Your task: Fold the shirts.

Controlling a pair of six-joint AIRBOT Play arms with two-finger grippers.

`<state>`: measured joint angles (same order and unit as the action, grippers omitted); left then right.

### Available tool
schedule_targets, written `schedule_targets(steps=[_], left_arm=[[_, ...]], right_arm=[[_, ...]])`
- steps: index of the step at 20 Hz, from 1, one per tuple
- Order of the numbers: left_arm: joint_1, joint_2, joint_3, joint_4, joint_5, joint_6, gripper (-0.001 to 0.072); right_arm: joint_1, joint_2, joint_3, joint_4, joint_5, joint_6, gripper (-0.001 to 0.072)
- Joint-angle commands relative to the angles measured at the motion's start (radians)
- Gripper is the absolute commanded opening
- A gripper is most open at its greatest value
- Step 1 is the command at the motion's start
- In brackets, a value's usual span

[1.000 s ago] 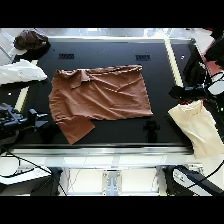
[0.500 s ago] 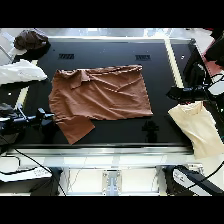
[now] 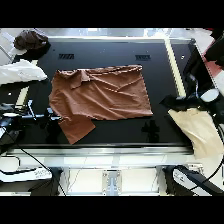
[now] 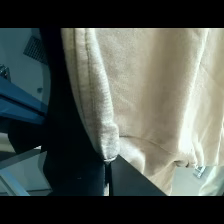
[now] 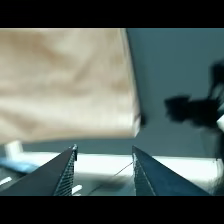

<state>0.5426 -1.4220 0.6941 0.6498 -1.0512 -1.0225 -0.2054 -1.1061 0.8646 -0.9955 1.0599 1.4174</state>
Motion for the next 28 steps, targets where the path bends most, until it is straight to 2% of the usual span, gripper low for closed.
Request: schedule_targets(steps=[1, 2, 4, 8, 10, 11, 12, 13, 16, 17, 18, 19, 22, 24, 26, 28], left_arm=[[-0.005, 0.001, 0.001, 0.000, -0.013, -0.002, 0.0012], [-0.005, 0.001, 0.001, 0.000, -0.017, -0.002, 0.0012], [-0.005, 0.001, 0.001, 0.000, -0.021, -0.002, 0.0012], [-0.005, 0.001, 0.001, 0.000, -0.023, -0.002, 0.0012], [-0.005, 0.001, 0.001, 0.000, -0.023, -0.002, 0.0012], [-0.005, 0.001, 0.001, 0.000, -0.023, -0.002, 0.0012], [-0.005, 0.001, 0.001, 0.000, -0.023, -0.002, 0.0012], [-0.005, 0.001, 0.001, 0.000, -0.023, -0.001, 0.0012], [-0.005, 0.001, 0.001, -0.014, -0.021, -0.001, 0.0012], [-0.005, 0.001, 0.001, -0.028, -0.020, -0.001, 0.0012], [-0.005, 0.001, 0.001, -0.050, -0.019, 0.000, 0.0012], [-0.005, 0.001, 0.001, -0.079, -0.019, 0.012, 0.0012], [-0.004, 0.029, 0.043, -0.116, -0.045, 0.089, 0.0010], [0.015, 0.120, 0.127, -0.108, -0.107, 0.126, 0.0009], [0.062, 0.263, 0.227, -0.111, -0.124, 0.117, 0.0009], [0.133, 0.433, 0.332, -0.122, -0.116, 0.113, 0.0010]], right_arm=[[0.000, -0.005, -0.228, 0.359, -0.093, 0.019, 0.0387], [0.000, -0.014, -0.274, 0.462, -0.103, 0.005, 0.0391], [0.000, -0.049, -0.307, 0.557, -0.103, -0.022, 0.0593], [0.001, -0.148, -0.307, 0.567, -0.127, -0.022, 0.0586], [0.001, -0.192, -0.306, 0.587, -0.193, -0.022, 0.0582], [0.001, -0.208, -0.306, 0.600, -0.236, -0.022, 0.0566], [0.001, -0.223, -0.306, 0.612, -0.273, -0.022, 0.0488], [0.001, -0.233, -0.306, 0.624, -0.301, -0.024, 0.0450], [0.004, -0.260, -0.286, 0.639, -0.341, -0.050, 0.0437], [0.013, -0.268, -0.275, 0.639, -0.345, -0.052, 0.0319], [0.024, -0.273, -0.260, 0.640, -0.346, -0.068, 0.0135], [0.039, -0.275, -0.240, 0.645, -0.351, -0.122, 0.0020], [0.057, -0.264, -0.132, 0.640, -0.277, -0.288, 0.0011], [0.057, -0.212, -0.018, 0.539, -0.185, -0.358, 0.0010], [0.056, -0.105, 0.108, 0.310, -0.094, -0.338, 0.0010], [0.056, 0.040, 0.219, 0.090, 0.010, -0.241, 0.0011]])
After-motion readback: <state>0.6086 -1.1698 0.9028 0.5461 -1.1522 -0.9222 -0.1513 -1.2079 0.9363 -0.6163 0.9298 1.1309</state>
